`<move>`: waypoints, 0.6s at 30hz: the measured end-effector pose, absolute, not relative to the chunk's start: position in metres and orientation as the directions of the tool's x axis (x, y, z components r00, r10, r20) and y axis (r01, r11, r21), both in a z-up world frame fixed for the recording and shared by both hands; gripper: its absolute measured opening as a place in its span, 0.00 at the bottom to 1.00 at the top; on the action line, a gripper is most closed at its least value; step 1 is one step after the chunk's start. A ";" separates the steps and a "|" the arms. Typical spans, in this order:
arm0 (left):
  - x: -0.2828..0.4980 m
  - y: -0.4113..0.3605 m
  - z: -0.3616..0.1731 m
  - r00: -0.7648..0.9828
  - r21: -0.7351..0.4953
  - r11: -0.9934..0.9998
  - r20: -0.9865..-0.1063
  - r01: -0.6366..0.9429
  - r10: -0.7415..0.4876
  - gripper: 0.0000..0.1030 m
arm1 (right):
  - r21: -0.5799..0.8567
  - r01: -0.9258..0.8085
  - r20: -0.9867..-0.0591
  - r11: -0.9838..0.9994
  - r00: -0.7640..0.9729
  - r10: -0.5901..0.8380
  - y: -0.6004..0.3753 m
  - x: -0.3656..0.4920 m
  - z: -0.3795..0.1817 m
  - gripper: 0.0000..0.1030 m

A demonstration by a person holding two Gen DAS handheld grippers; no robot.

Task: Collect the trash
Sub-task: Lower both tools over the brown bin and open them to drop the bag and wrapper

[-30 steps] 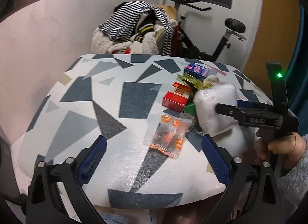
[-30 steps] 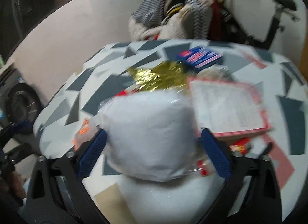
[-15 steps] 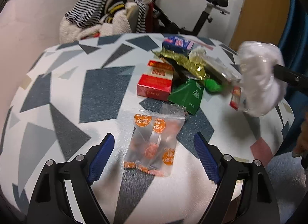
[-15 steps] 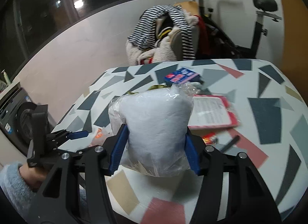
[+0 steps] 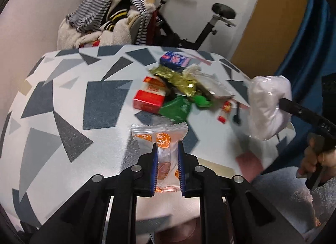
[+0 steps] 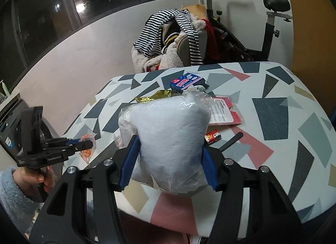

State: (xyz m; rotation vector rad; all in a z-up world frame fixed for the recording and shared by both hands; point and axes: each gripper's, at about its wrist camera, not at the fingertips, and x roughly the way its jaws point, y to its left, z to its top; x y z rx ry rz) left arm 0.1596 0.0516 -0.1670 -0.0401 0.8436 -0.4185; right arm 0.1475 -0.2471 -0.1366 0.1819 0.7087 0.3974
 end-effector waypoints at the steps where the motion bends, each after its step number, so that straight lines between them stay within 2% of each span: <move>1: 0.156 0.049 -0.165 0.588 -0.193 0.916 -0.716 0.352 -0.377 0.16 | 0.292 -0.294 -0.597 0.910 0.687 0.414 -0.246 0.143 -0.135 0.55; 11: 0.074 0.021 -0.155 0.583 -0.174 0.893 -0.703 0.414 -0.407 0.16 | 0.239 -0.356 -0.661 0.903 0.621 0.420 -0.229 0.078 -0.152 0.55; 18: 0.033 0.016 -0.158 0.587 -0.145 0.886 -0.701 0.440 -0.405 0.16 | 0.231 -0.407 -0.734 0.884 0.524 0.433 -0.206 0.036 -0.191 0.55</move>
